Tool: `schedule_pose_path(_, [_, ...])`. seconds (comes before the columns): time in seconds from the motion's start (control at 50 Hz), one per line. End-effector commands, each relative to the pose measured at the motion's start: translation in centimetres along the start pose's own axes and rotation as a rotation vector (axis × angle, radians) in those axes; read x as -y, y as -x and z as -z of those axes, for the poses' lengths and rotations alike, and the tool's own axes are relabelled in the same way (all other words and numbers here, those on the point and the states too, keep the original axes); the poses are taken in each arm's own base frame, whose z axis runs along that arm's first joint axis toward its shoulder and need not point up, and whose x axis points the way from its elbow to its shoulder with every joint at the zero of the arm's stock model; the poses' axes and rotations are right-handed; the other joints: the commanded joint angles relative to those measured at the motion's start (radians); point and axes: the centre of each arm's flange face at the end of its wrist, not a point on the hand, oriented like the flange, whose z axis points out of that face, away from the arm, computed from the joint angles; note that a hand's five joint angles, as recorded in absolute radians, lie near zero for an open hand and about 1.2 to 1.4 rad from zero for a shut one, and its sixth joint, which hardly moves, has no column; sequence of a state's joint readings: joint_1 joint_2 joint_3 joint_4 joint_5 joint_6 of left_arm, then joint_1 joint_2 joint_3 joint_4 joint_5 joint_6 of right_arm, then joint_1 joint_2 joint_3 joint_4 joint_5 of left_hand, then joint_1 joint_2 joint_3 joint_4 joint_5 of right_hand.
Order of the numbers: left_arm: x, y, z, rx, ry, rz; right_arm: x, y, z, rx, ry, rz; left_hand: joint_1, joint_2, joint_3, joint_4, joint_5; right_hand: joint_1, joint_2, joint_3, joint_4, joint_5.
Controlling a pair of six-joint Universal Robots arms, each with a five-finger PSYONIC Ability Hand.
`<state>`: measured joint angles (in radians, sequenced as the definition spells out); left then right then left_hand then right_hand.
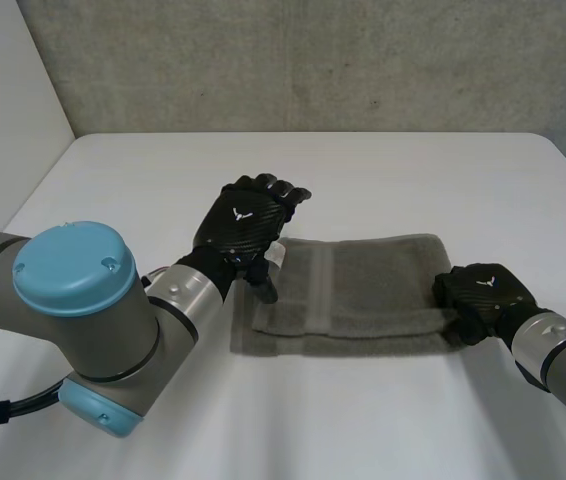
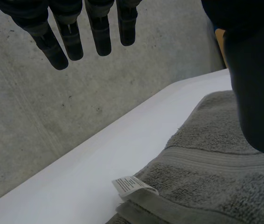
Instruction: Fold the towel.
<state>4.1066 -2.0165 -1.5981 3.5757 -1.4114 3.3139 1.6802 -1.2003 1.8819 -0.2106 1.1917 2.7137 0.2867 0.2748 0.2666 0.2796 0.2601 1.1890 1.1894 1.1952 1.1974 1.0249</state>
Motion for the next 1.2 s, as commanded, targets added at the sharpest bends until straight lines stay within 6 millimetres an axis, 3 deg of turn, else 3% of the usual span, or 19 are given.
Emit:
schedule_pose_path(0.02, [0.4,0.3,0.0,0.008,-0.01,-0.001,1.2,-1.1,0.0,-0.074,-0.03,0.046,-0.05,-0.038,-0.03,-0.043,-0.198,0.207,0.207,0.201,0.199,0.197])
schedule_pose_path(0.14, [1.1,0.6,0.1,0.016,-0.024,-0.003,4.6,-0.3,0.7,-0.117,-0.109,0.207,-0.053,-0.041,-0.033,-0.046,-0.201,0.207,0.207,0.201,0.199,0.197])
schedule_pose_path(0.18, [1.9,1.4,0.3,0.056,-0.028,-0.003,6.8,3.8,1.3,-0.038,-0.195,0.345,-0.056,-0.044,-0.035,-0.048,-0.204,0.207,0.207,0.201,0.199,0.197])
schedule_pose_path(0.24, [2.3,2.1,0.4,0.089,-0.032,-0.004,7.6,6.3,1.8,0.018,-0.241,0.411,-0.056,-0.044,-0.035,-0.049,-0.204,0.207,0.207,0.201,0.199,0.197])
schedule_pose_path(0.28, [3.0,4.2,0.6,0.17,-0.044,-0.002,8.7,11.0,2.5,0.121,-0.332,0.535,-0.058,-0.047,-0.038,-0.051,-0.206,0.207,0.207,0.201,0.199,0.197])
schedule_pose_path(0.3, [3.0,4.2,0.6,0.171,-0.044,-0.002,8.7,11.1,2.5,0.121,-0.332,0.535,-0.058,-0.047,-0.038,-0.051,-0.206,0.207,0.207,0.201,0.199,0.197])
schedule_pose_path(0.34, [3.9,5.9,0.9,0.227,-0.064,-0.003,8.8,15.4,2.4,0.212,-0.4,0.646,-0.061,-0.049,-0.041,-0.054,-0.209,0.207,0.207,0.201,0.199,0.197])
schedule_pose_path(0.4, [4.2,6.5,1.0,0.245,-0.07,-0.005,8.5,17.6,2.4,0.257,-0.433,0.696,-0.061,-0.05,-0.041,-0.054,-0.209,0.207,0.207,0.201,0.199,0.197])
schedule_pose_path(0.44, [4.5,7.3,1.1,0.266,-0.081,0.008,7.3,21.5,2.4,0.358,-0.468,0.761,-0.064,-0.052,-0.044,-0.057,-0.212,0.207,0.207,0.201,0.199,0.197])
schedule_pose_path(0.5, [4.6,7.7,1.1,0.276,-0.089,0.043,5.2,23.7,1.6,0.428,-0.445,0.809,-0.061,-0.05,-0.041,-0.054,-0.209,0.207,0.207,0.201,0.199,0.197])
schedule_pose_path(0.62, [4.4,8.0,1.1,0.281,-0.092,0.093,4.6,23.8,0.3,0.403,-0.422,0.807,-0.061,-0.05,-0.041,-0.054,-0.209,0.207,0.207,0.201,0.199,0.197])
schedule_pose_path(0.66, [4.2,8.0,1.2,0.28,-0.085,0.103,5.4,23.0,0.5,0.376,-0.417,0.745,-0.061,-0.05,-0.041,-0.054,-0.209,-0.6,-0.6,-0.606,-0.608,-0.61])
schedule_pose_path(0.68, [4.2,8.0,1.2,0.28,-0.085,0.103,5.4,23.0,0.5,0.376,-0.417,0.745,-0.061,-0.05,-0.041,-0.054,-0.209,-0.605,-0.605,-0.611,-0.613,-0.615])
schedule_pose_path(0.72, [3.9,8.0,1.2,0.277,-0.077,0.106,7.9,21.5,1.7,0.341,-0.437,0.595,-0.061,-0.05,-0.041,-0.054,-0.209,-0.945,-0.945,-0.951,-0.954,-0.956])
schedule_pose_path(0.78, [3.8,7.9,1.1,0.274,-0.078,0.111,10.3,19.1,2.6,0.308,-0.45,0.407,-0.061,-0.049,-0.041,-0.054,-0.209,-1.014,-1.015,-1.021,-1.023,-1.025])
schedule_pose_path(0.9, [3.4,7.2,0.9,0.257,-0.069,0.129,11.8,15.1,3.0,0.245,-0.422,0.167,-0.058,-0.047,-0.038,-0.051,-0.206,-1.014,-1.015,-1.021,-1.023,-1.025])
schedule_pose_path(0.94, [2.8,6.5,0.6,0.238,-0.059,0.159,11.4,12.4,2.6,0.184,-0.359,0.069,-0.058,-0.047,-0.038,-0.051,-0.206,-1.014,-1.015,-1.021,-1.023,-1.025])
schedule_pose_path(1.04, [1.6,4.9,0.3,0.196,-0.029,0.207,10.3,9.7,1.9,0.132,-0.253,0.006,-0.058,-0.047,-0.038,-0.051,-0.206,-1.014,-1.015,-1.021,-1.023,-1.025])
schedule_pose_path(1.2, [-2.3,1.6,0.4,0.123,0.104,0.215,7.7,9.3,-0.4,0.15,-0.157,-0.018,-0.053,-0.041,-0.033,-0.046,-0.201,-1.014,-1.015,-1.021,-1.023,-1.025])
